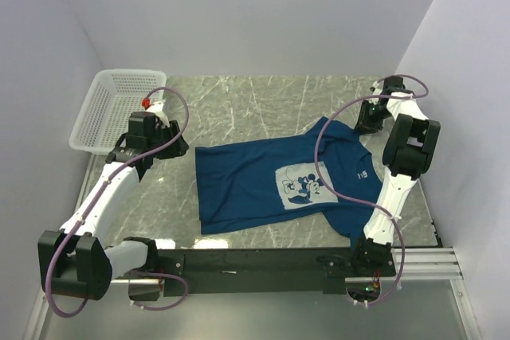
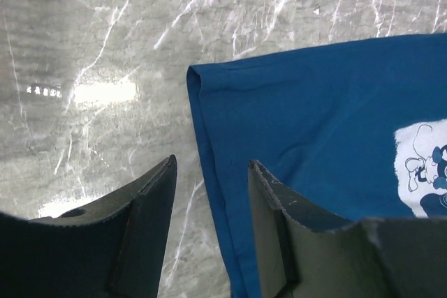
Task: Fold and stack the t-shirts
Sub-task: Flatten the tshirt out
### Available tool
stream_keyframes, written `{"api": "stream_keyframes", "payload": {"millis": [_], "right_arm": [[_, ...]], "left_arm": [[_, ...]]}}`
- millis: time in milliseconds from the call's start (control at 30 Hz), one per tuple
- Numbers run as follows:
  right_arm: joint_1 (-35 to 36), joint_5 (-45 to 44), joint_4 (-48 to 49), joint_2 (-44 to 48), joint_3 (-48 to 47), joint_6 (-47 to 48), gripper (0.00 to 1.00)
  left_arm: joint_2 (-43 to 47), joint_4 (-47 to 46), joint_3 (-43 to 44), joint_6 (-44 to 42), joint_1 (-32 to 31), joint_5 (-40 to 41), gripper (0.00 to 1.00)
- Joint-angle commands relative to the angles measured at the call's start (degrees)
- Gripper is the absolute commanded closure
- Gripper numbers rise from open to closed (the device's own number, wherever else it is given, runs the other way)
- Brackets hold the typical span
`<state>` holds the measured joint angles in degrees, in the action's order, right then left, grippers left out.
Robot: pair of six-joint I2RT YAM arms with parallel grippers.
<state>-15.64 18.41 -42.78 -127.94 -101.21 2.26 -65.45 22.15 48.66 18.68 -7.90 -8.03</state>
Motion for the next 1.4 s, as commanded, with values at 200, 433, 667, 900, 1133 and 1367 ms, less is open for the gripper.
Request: {"api": "stream_keyframes", "payload": {"millis": [200,433,667,900,1133,1367], "right_arm": [[0.0,1.9,1.4,-4.5,-11.5,-1.3,0.96],[2.5,1.1,3.5,-12.9,-29.0,-2.1,1.0],[4.6,1.4,6.4,-14.3,-34.3,-2.7,1.0],[5.0,1.5,7.5,-13.1,-32.5,-0.9,1.0],[4.9,0.7,7.0,-11.9,-30.5,1.9,1.0],[4.7,10.0,6.7,-4.7,-19.4,16.7,1.0]], "left_arm": [[-1.1,-3.3,-0.3,-0.3,0.2,-2.3,0.49],[-9.3,-2.5,2.3,5.8,0.1,-5.0,0.55],[-17.7,-1.9,5.9,11.8,-4.2,0.6,0.54],[-31.3,-0.7,16.5,14.2,-8.4,8.6,0.55],[-44.6,2.6,26.7,13.4,-9.5,15.6,0.56],[-46.8,2.5,27.5,13.0,-9.9,14.4,0.57]]}}
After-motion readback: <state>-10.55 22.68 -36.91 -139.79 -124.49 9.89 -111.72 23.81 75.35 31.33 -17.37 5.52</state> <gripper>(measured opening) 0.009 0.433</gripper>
